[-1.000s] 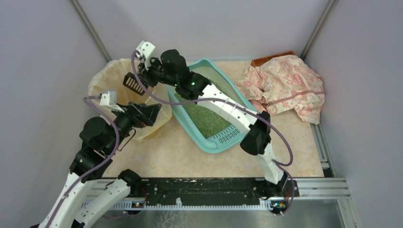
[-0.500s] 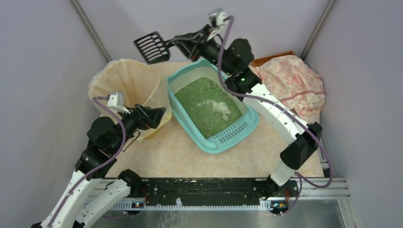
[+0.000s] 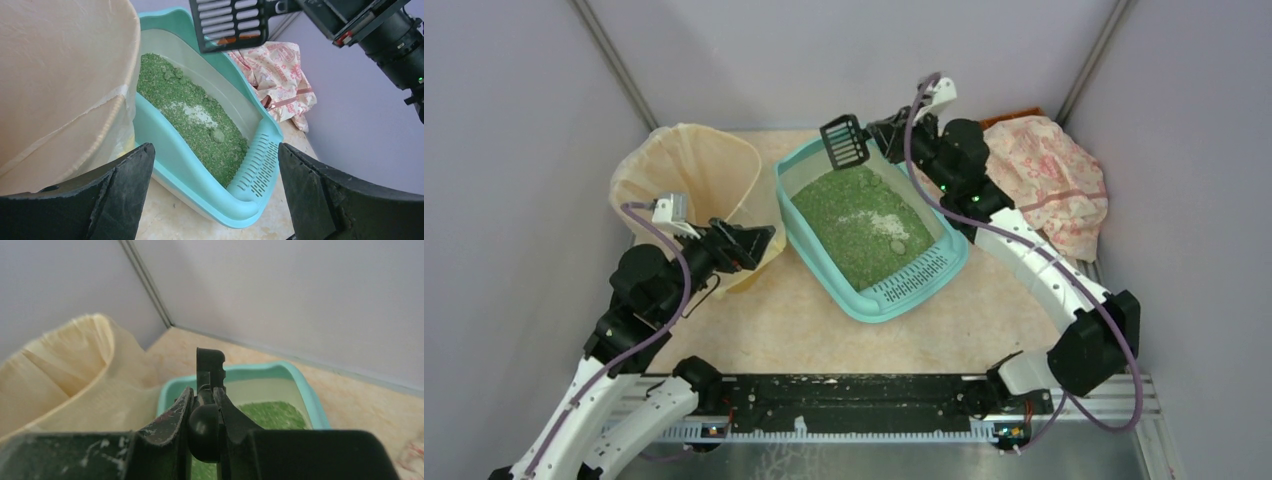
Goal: Clean the litter box
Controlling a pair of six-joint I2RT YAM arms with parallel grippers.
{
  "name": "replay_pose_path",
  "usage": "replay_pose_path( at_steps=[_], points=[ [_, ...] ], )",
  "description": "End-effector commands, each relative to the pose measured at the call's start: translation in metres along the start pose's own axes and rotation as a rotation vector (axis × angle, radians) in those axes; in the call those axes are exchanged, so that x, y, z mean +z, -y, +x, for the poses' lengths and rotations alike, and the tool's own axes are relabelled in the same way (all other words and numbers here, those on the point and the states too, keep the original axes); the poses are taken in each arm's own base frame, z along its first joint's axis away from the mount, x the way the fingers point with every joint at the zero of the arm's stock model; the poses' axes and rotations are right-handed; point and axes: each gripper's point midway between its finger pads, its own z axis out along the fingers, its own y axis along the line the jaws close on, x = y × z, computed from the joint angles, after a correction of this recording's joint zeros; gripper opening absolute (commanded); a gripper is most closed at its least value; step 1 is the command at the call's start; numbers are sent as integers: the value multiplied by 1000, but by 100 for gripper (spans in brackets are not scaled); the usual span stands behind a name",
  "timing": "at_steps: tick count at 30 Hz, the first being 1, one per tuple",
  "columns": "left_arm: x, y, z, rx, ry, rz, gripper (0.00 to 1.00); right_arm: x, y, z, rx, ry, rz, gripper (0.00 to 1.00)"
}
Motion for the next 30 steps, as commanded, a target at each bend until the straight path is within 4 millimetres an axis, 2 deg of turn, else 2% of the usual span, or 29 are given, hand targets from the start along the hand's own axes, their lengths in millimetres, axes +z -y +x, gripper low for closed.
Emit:
replay_pose_path(
  at_steps=[1,5,8,9,13,18,26,30],
  points=[
    [10,2,-1,9,5,8,98,-12,10,21,-232,-86,155,0],
    [16,3,5,9,-11,21,98,-5,22,56,-441,-211,311,0],
    [19,1,11,7,-27,17,98,9,23,80,-551,-273,377,0],
    [20,1,12,7,-31,18,98,13,25,95,-595,-317,394,0],
    [19,2,9,7,-24,18,98,36,31,129,-740,-400,450,0],
    [13,-8,7,18,-8,-31,98,63,40,149,-831,-440,482,0],
    [13,-13,9,29,-8,-50,98,95,42,154,-893,-439,480,0],
    [11,-13,7,34,0,-51,98,104,51,166,-880,-459,470,0]
  ],
)
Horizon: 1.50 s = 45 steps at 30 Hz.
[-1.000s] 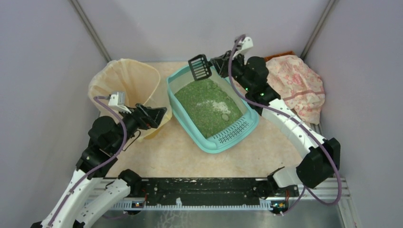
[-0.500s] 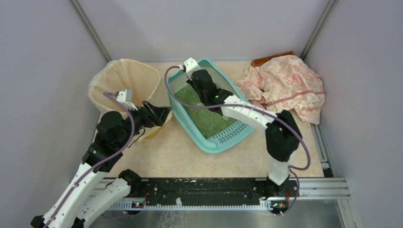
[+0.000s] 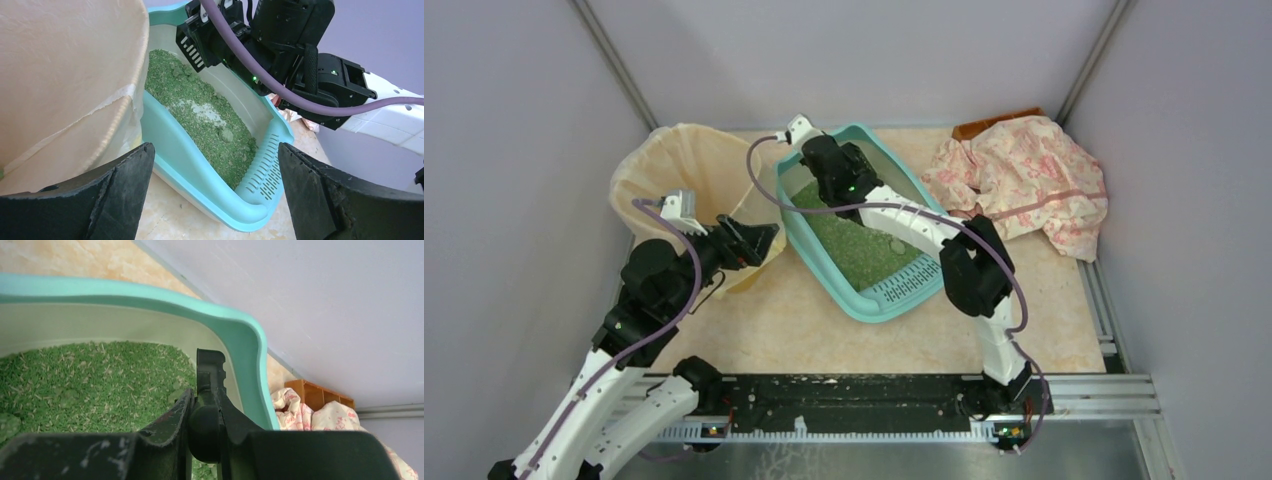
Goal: Clean the litter box
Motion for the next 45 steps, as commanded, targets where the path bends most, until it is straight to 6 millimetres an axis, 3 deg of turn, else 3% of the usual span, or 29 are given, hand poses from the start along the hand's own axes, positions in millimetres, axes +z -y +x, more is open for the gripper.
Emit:
replay_pose_path(
  at_steps=[1,7,13,21,26,30,36,41,42,45],
  points=[
    [-3,-2,-4,24,18,-9,98,12,15,-18,37,42,34,0],
    [-2,-8,-9,48,35,-42,98,27,-10,6,52,7,-45,0],
    [0,-5,-7,40,31,-24,98,26,-33,24,37,-8,-135,0],
    [-1,-5,-6,32,28,-22,98,14,-51,10,98,39,-267,0],
    [-4,-4,-8,25,35,-21,98,9,-51,8,146,27,-300,0],
    [-6,-4,-9,21,36,-19,98,10,-40,15,258,7,-350,0],
    [-5,-2,-7,13,30,-12,98,7,-19,5,369,-3,-427,0],
    [-3,0,-5,-1,29,1,98,21,-5,10,430,-76,-467,0],
    [-3,0,-5,-2,29,2,98,25,-10,18,436,-113,-499,0],
    [-4,0,-6,-3,35,0,98,34,-4,13,451,-132,-516,0]
  ],
)
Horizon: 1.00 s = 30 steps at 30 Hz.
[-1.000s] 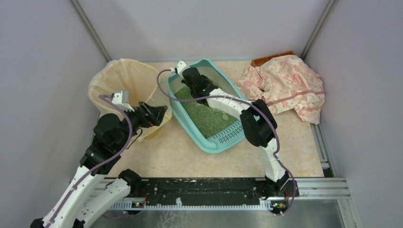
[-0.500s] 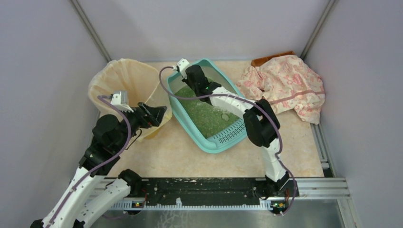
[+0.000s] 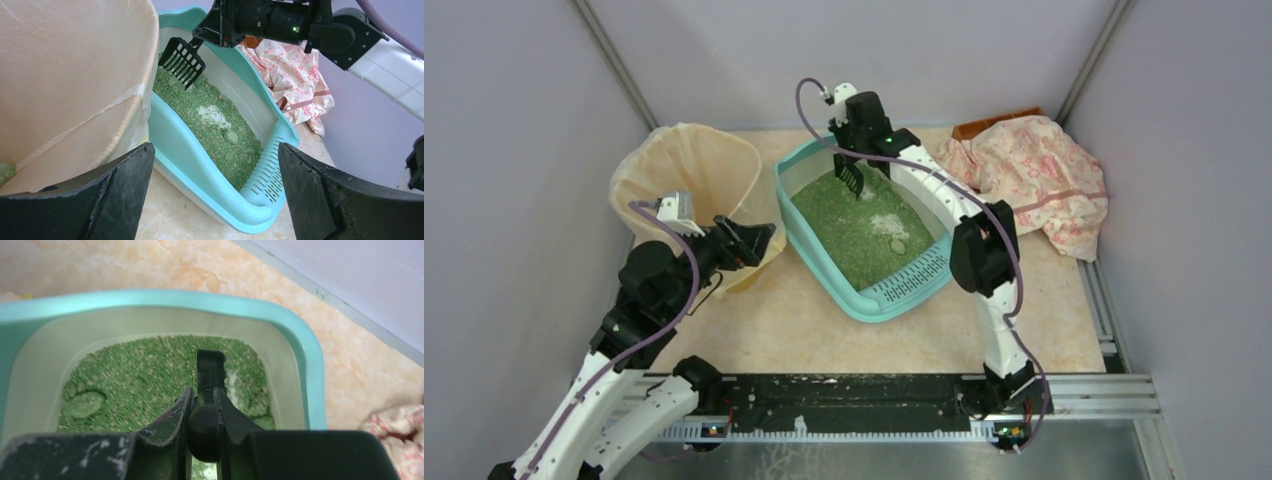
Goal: Clean the litter box
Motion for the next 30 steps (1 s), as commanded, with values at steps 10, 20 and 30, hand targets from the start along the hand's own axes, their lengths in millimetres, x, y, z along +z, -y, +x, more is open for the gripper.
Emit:
replay_pose_path(
  at_steps=[10,20,30],
  points=[
    [-3,0,-5,-11,26,0,98,20,-4,43,156,-131,-120,0],
    [1,2,-1,-16,7,7,98,5,1,104,381,-155,-133,0],
    [3,6,1,-25,-4,27,98,-11,-24,138,533,-157,-196,0]
  ],
)
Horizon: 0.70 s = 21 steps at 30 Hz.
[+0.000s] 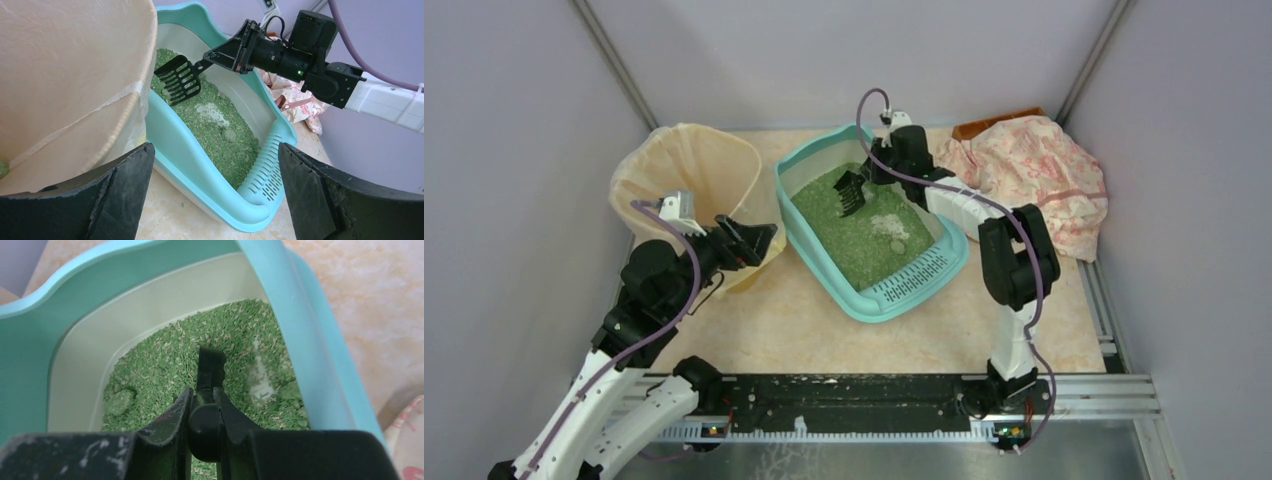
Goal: Clean the litter box
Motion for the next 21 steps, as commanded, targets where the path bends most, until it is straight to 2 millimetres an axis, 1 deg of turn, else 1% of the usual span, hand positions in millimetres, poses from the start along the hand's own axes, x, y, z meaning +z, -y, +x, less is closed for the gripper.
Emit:
replay_pose_path(
  at_steps=[1,5,9,13,16,21],
  points=[
    [1,7,-1,-14,5,33,98,-7,-15,88,93,-227,-56,0],
    [2,8,1,-17,-4,42,98,-4,-28,105,93,-254,-75,0],
    [0,9,1,-24,-5,48,98,1,-42,114,142,-253,-143,0],
    [-3,9,0,-24,-6,44,98,5,-53,127,174,-269,-180,0],
    [-4,9,0,-25,-4,42,98,6,-63,129,207,-265,-230,0],
    [-5,9,1,-32,-5,45,98,1,-69,126,242,-253,-268,0]
  ],
)
